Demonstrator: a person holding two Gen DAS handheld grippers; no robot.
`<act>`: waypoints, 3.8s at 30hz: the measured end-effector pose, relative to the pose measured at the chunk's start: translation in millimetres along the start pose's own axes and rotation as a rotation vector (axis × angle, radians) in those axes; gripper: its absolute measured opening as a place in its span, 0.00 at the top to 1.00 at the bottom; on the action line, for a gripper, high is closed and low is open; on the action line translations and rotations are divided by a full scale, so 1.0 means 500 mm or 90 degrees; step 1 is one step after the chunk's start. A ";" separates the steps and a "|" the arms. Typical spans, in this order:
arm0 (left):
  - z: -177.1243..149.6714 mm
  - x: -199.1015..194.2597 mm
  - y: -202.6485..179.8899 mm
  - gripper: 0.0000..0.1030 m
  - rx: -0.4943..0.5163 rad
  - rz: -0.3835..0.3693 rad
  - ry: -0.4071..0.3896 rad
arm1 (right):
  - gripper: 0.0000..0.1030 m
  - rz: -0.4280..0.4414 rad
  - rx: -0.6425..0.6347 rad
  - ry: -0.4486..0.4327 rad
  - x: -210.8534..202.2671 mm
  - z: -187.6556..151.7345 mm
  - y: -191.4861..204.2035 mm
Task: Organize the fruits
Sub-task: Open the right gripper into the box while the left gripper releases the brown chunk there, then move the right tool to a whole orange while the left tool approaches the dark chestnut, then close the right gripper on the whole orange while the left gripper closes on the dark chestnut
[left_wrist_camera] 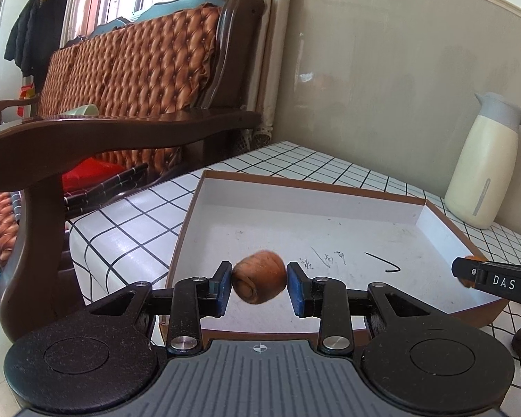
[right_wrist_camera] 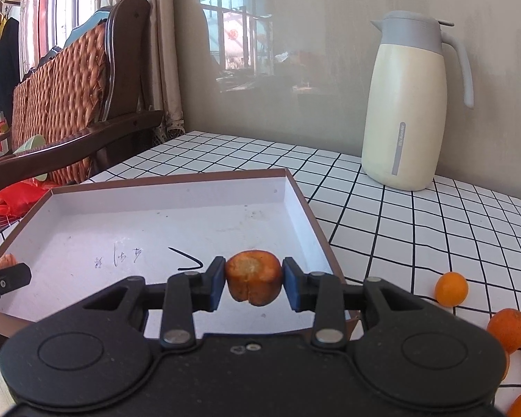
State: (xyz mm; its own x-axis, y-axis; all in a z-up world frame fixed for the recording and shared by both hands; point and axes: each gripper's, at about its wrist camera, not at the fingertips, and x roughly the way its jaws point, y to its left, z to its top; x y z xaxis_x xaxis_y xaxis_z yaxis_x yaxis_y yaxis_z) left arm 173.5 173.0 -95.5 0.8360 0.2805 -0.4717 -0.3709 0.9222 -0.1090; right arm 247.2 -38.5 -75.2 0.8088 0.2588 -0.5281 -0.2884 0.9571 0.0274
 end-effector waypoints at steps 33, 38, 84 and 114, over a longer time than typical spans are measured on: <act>0.001 -0.175 -0.036 0.00 0.026 0.009 -0.120 | 0.06 -0.005 0.055 -0.134 -0.217 -0.031 -0.073; -0.018 -0.198 -0.074 0.00 0.046 -0.035 -0.117 | 0.06 -0.041 0.063 -0.140 -0.265 -0.066 -0.120; -0.174 -0.153 -0.397 0.17 0.206 -0.236 -0.018 | 0.48 -0.177 0.159 -0.051 -0.303 -0.231 -0.319; -0.170 -0.104 -0.435 0.28 0.228 -0.242 0.004 | 0.59 -0.162 0.159 -0.027 -0.252 -0.221 -0.300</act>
State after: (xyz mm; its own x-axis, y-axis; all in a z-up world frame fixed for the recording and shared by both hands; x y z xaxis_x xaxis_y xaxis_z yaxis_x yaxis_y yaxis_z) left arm 176.4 -64.8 -121.6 0.8815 -0.0925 -0.4630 0.1212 0.9921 0.0325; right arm 131.9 -228.9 -106.5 0.8609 0.0087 -0.5086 0.0548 0.9925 0.1097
